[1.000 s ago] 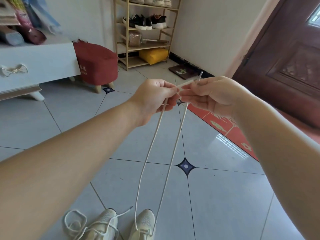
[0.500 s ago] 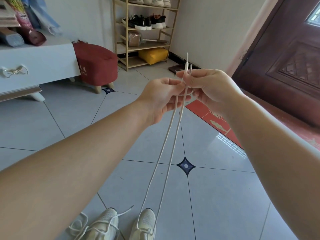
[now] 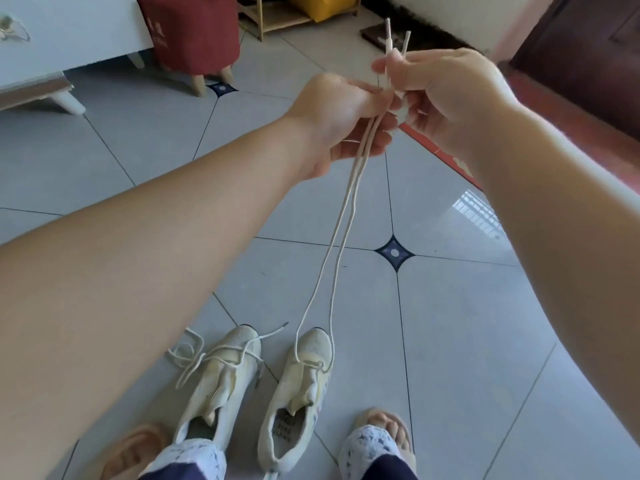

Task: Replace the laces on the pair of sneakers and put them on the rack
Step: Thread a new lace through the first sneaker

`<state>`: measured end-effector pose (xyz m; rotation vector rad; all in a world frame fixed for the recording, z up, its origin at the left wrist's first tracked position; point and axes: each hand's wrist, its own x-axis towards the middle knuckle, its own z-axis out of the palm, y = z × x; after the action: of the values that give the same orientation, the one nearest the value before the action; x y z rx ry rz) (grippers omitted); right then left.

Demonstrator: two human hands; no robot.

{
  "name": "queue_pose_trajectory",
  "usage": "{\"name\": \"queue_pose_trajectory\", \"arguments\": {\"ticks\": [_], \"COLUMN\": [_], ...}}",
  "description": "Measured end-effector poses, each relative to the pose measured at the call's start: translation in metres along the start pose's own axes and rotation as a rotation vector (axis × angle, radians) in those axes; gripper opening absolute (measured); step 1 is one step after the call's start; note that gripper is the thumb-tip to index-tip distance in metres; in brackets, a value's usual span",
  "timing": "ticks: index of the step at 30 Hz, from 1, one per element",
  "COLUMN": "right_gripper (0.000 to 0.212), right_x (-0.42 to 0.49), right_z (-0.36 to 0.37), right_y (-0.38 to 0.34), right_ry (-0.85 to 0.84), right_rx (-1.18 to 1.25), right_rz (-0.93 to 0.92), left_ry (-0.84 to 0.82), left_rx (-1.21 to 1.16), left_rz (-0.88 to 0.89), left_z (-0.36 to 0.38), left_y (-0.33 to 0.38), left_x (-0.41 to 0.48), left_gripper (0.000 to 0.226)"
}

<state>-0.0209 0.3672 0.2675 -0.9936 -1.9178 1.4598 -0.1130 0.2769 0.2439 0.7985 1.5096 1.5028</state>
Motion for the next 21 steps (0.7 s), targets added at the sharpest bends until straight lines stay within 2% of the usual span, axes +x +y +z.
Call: {"name": "queue_pose_trajectory", "arguments": {"ticks": [4, 9, 11, 13, 15, 18, 21], "right_gripper": [0.017, 0.009, 0.007, 0.013, 0.018, 0.016, 0.014], "right_x": [-0.001, -0.046, -0.083, -0.122, -0.155, -0.184, -0.194], "right_z": [0.01, 0.03, 0.04, 0.049, 0.057, 0.066, 0.075], "right_y": [0.046, 0.167, 0.221, 0.267, 0.297, 0.319, 0.326], "right_ry": [-0.069, -0.152, -0.201, -0.307, -0.398, -0.368, -0.278], "right_rx": [0.085, 0.152, 0.012, -0.191, -0.316, -0.222, -0.133], "right_rz": [0.057, 0.427, 0.568, 0.671, 0.734, 0.795, 0.78], "left_ry": [0.064, 0.076, 0.04, 0.0, -0.029, -0.13, -0.302], "left_rx": [0.005, -0.037, -0.015, 0.044, 0.198, 0.479, 0.491], "left_rz": [-0.045, -0.189, -0.269, -0.349, -0.389, -0.386, -0.384], "left_z": [-0.002, -0.002, -0.003, -0.003, -0.004, -0.006, -0.01], "left_y": [-0.041, -0.122, -0.16, -0.198, -0.233, -0.273, -0.294], "left_x": [0.004, -0.021, -0.042, -0.065, -0.086, -0.12, -0.149], "left_gripper": [0.015, 0.025, 0.026, 0.026, 0.027, 0.025, 0.027]}}
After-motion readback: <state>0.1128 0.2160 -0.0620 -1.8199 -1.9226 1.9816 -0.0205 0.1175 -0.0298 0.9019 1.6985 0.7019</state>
